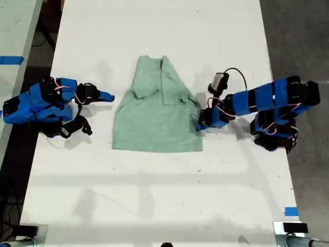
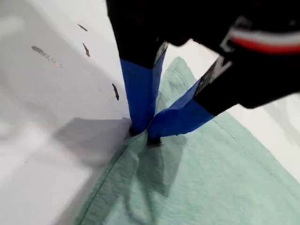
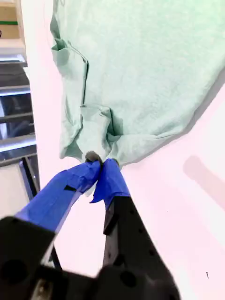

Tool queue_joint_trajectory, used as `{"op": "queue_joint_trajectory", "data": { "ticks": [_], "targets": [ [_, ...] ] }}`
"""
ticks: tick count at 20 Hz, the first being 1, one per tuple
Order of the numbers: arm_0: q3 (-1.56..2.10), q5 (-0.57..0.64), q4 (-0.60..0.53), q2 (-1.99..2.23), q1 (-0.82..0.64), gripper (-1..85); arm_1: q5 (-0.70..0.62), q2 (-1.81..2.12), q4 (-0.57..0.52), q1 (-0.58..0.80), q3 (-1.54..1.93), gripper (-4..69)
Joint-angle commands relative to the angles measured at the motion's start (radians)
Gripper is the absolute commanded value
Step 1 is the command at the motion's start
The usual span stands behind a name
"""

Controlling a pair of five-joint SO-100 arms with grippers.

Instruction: Fold t shirt

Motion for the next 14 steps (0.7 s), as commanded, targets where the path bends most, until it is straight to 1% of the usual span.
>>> {"op": "queue_joint_trajectory", "data": {
  "ticks": [1, 2, 3, 5, 6, 8, 10, 11, 14],
  "targets": [
    [0.008, -0.018, -0.021, 0.008, -0.012, 0.1, -0.026, 0.017, 0.025, 0.006, -0.028, -1.3],
    [0.008, -0.018, -0.021, 0.008, -0.012, 0.1, -0.041, 0.040, 0.087, 0.000, -0.078, -1.3],
    [0.008, -0.018, -0.021, 0.008, -0.014, 0.1, -0.072, 0.060, 0.175, -0.005, -0.169, -1.3],
    [0.008, -0.018, -0.021, 0.008, -0.014, 0.1, -0.147, 0.041, 0.344, -0.018, -0.437, -1.3],
    [0.006, -0.018, -0.020, 0.008, -0.015, 0.1, -0.181, -0.005, 0.407, -0.028, -0.586, -1.3],
    [0.006, -0.020, -0.017, 0.008, -0.015, 0.0, -0.235, -0.147, 0.476, -0.054, -0.862, -1.3],
    [0.006, -0.021, -0.017, 0.008, -0.014, 0.0, -0.268, -0.301, 0.468, -0.078, -1.057, -1.3],
    [0.006, -0.021, -0.017, 0.008, -0.014, 0.0, -0.284, -0.368, 0.436, -0.087, -1.117, -1.3],
    [0.005, -0.020, -0.017, 0.008, -0.014, 0.0, -0.305, -0.518, 0.284, -0.107, -1.177, -1.3]
  ]
}}
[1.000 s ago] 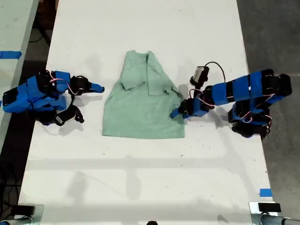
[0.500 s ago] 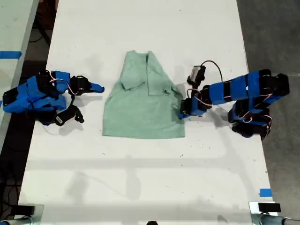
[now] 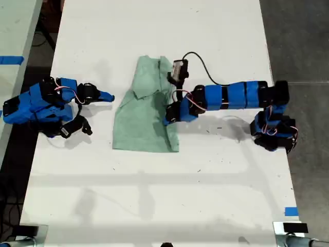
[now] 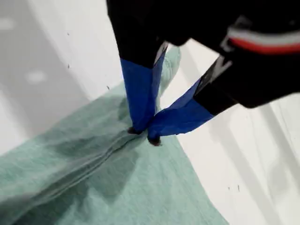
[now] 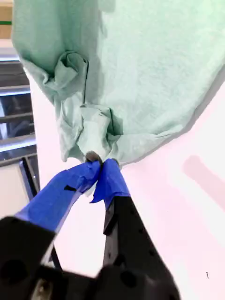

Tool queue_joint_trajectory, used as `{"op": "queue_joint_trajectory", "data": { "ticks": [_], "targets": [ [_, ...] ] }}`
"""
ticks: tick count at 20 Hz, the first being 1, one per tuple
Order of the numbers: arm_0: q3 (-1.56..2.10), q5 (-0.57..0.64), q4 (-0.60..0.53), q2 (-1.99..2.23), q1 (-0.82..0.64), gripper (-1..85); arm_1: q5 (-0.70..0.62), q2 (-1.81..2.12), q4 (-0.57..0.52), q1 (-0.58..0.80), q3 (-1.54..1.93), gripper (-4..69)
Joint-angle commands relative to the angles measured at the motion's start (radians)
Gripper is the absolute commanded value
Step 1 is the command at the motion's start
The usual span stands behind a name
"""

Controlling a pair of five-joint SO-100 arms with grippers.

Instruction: Fold t shirt

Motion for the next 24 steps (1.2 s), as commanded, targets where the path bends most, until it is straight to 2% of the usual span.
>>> {"op": "queue_joint_trajectory", "data": {
  "ticks": [1, 3, 4, 5, 6, 7, 8, 9, 11, 13, 17, 20, 22, 24],
  "targets": [
    [0.005, -0.018, -0.017, 0.008, -0.014, 0.0, -0.023, -0.078, -0.121, -0.029, -0.098, -1.3],
    [0.005, -0.018, -0.017, 0.008, -0.014, 0.0, -0.020, -0.120, -0.156, -0.028, -0.101, -1.2],
    [0.005, -0.018, -0.017, 0.008, -0.015, 0.3, -0.018, -0.126, -0.166, -0.028, -0.101, 7.6],
    [0.005, -0.018, -0.015, 0.008, -0.015, 0.8, -0.017, -0.127, -0.163, -0.028, -0.104, 37.6],
    [0.005, -0.020, -0.015, 0.008, -0.014, 1.0, -0.018, -0.124, -0.137, -0.029, -0.118, 44.6],
    [0.005, -0.020, -0.015, 0.008, -0.014, 1.0, -0.029, -0.115, -0.104, -0.029, -0.137, 38.5],
    [0.005, -0.018, -0.015, 0.008, -0.015, 1.0, -0.072, -0.075, -0.110, -0.032, -0.110, -0.4],
    [0.005, -0.018, -0.015, 0.008, -0.015, 1.0, -0.032, -0.029, -0.112, -0.028, -0.072, 0.8],
    [0.005, -0.018, -0.015, 0.008, -0.015, 0.9, 0.014, 0.049, 0.003, -0.005, -0.063, 0.8],
    [0.003, -0.018, -0.015, 0.008, -0.014, 0.9, 0.051, 0.218, 0.031, 0.011, 0.087, 0.8],
    [0.003, -0.020, -0.015, 0.008, -0.009, 0.5, 0.133, 0.842, -0.055, 0.074, 0.773, 0.8],
    [-0.002, -0.023, -0.012, 0.008, 0.014, -0.1, 0.201, 1.359, -0.064, 0.084, 1.347, 0.8],
    [-0.005, -0.023, -0.011, 0.008, 0.038, -0.1, 0.255, 1.654, -0.038, 0.074, 1.634, 0.8],
    [-0.008, -0.025, -0.006, 0.008, 0.058, -0.1, 0.267, 1.885, 0.067, 0.072, 1.764, 0.8]
  ]
}}
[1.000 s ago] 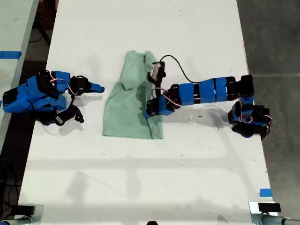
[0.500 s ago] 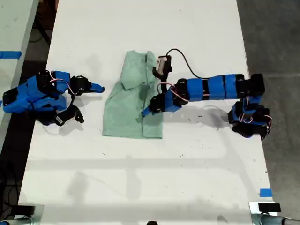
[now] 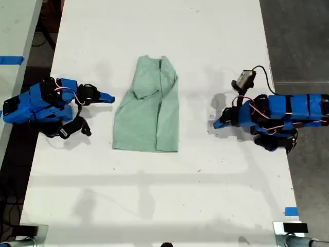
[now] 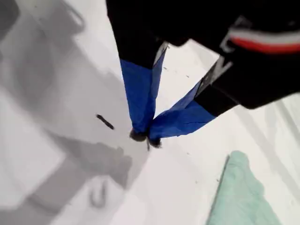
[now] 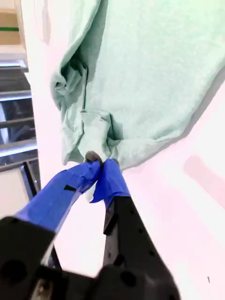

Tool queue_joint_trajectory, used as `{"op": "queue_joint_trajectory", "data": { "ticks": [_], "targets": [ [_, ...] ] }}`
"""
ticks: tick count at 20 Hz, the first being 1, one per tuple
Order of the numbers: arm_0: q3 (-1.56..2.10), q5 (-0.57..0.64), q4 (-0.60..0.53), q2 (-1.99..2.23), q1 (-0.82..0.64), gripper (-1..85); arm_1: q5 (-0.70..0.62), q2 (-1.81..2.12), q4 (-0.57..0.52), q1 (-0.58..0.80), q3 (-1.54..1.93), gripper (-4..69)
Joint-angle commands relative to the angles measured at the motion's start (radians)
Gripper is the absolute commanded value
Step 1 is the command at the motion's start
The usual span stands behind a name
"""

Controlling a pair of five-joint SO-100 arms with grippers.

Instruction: Fold t shirt

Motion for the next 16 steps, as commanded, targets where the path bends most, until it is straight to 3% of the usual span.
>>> {"op": "queue_joint_trajectory", "data": {
  "ticks": [1, 2, 16],
  "targets": [
    [-0.008, -0.026, -0.006, 0.008, 0.031, -0.1, 0.023, 0.394, 0.140, 0.000, 0.175, 0.8],
    [-0.008, -0.026, -0.006, 0.008, 0.028, -0.1, 0.018, 0.459, 0.179, 0.012, 0.204, 0.8],
    [0.025, -0.014, -0.058, 0.008, -0.018, -0.1, 0.035, 0.453, 0.187, 0.072, 0.209, 0.8]
  ]
}}
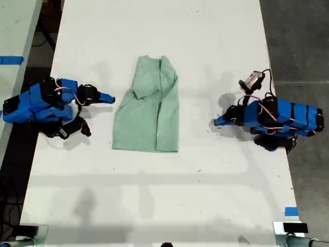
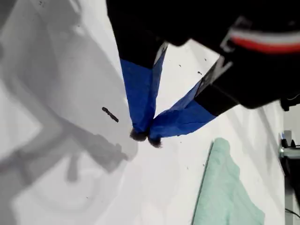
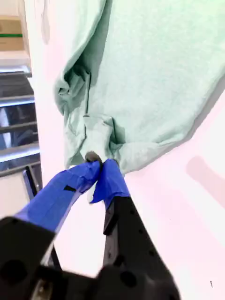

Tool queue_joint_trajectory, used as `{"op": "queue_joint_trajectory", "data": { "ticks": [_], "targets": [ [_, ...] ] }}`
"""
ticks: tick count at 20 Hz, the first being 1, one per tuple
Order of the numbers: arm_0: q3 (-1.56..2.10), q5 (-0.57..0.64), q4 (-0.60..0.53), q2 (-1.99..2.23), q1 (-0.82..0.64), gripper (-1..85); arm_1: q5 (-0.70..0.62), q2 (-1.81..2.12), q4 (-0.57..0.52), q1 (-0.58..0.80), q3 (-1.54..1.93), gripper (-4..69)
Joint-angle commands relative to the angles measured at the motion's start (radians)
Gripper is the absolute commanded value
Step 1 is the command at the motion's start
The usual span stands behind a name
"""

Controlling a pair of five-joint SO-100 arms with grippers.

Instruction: Fold t shirt

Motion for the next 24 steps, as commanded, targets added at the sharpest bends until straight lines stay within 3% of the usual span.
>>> {"op": "queue_joint_trajectory", "data": {
  "ticks": [1, 5, 11, 17, 24],
  "targets": [
    [0.018, -0.005, -0.046, 0.008, -0.021, -0.1, 0.023, 0.014, 0.008, 0.015, 0.057, 0.8],
    [0.011, -0.006, -0.032, 0.008, 0.000, -0.1, 0.044, 0.015, 0.015, 0.015, 0.057, 0.8],
    [0.000, -0.011, -0.015, 0.008, 0.003, -0.1, -0.023, 0.017, 0.014, 0.020, 0.057, 0.8],
    [0.012, -0.054, 0.012, 0.008, -0.049, -0.1, 0.021, 0.017, 0.037, 0.006, 0.057, 0.8],
    [0.003, -0.038, 0.002, 0.008, -0.005, -0.1, 0.054, 0.017, 0.040, -0.008, 0.057, 0.8]
  ]
}}
